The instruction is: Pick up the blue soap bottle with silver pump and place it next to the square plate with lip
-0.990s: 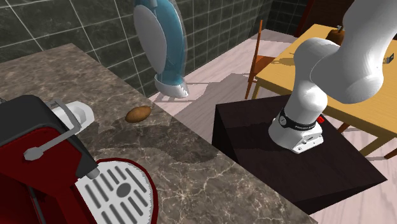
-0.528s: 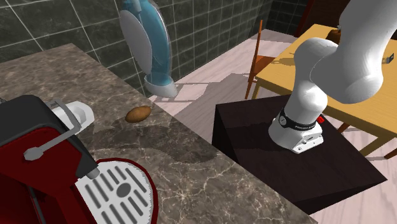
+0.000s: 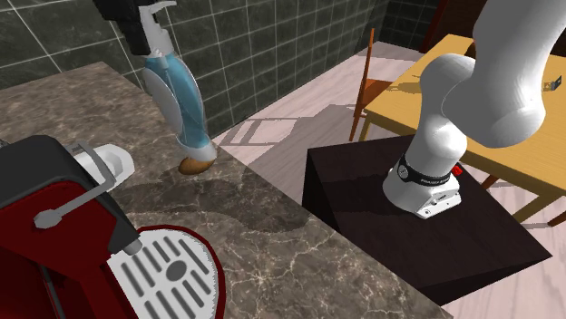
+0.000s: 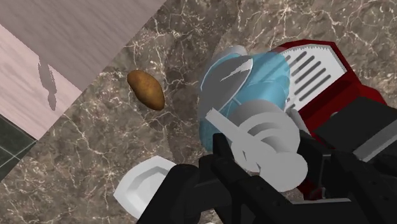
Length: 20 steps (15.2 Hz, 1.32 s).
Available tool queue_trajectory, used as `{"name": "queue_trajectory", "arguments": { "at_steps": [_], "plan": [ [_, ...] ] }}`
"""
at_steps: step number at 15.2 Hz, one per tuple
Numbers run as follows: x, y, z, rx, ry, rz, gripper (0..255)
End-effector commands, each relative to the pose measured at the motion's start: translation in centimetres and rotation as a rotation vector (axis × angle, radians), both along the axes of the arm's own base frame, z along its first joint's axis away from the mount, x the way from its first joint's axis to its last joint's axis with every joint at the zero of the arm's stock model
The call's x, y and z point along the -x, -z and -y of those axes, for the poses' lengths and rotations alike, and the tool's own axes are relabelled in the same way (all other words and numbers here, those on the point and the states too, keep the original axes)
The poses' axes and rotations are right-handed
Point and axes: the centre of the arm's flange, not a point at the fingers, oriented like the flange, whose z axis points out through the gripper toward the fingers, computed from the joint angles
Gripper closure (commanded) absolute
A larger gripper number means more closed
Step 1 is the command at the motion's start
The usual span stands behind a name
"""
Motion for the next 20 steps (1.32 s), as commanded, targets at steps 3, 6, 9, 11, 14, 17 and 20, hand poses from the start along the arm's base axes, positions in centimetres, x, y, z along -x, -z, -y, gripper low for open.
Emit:
{"name": "queue_trajectory", "arguments": {
  "at_steps": [3,6,9,11,14,17,20],
  "plan": [
    [-3.6,3.6,1.9,0.0,0.0,0.002,255],
    [-6.2,6.3,3.3,0.0,0.0,0.002,255],
    [-8.7,9.0,4.6,0.0,0.0,0.002,255],
    [-10.4,10.8,5.5,0.0,0.0,0.002,255],
    [-11.8,12.7,6.2,0.0,0.0,0.002,255],
    [-11.8,14.3,6.2,0.0,0.0,0.002,255],
    [-11.8,15.9,6.2,0.0,0.0,0.002,255]
  ]
}}
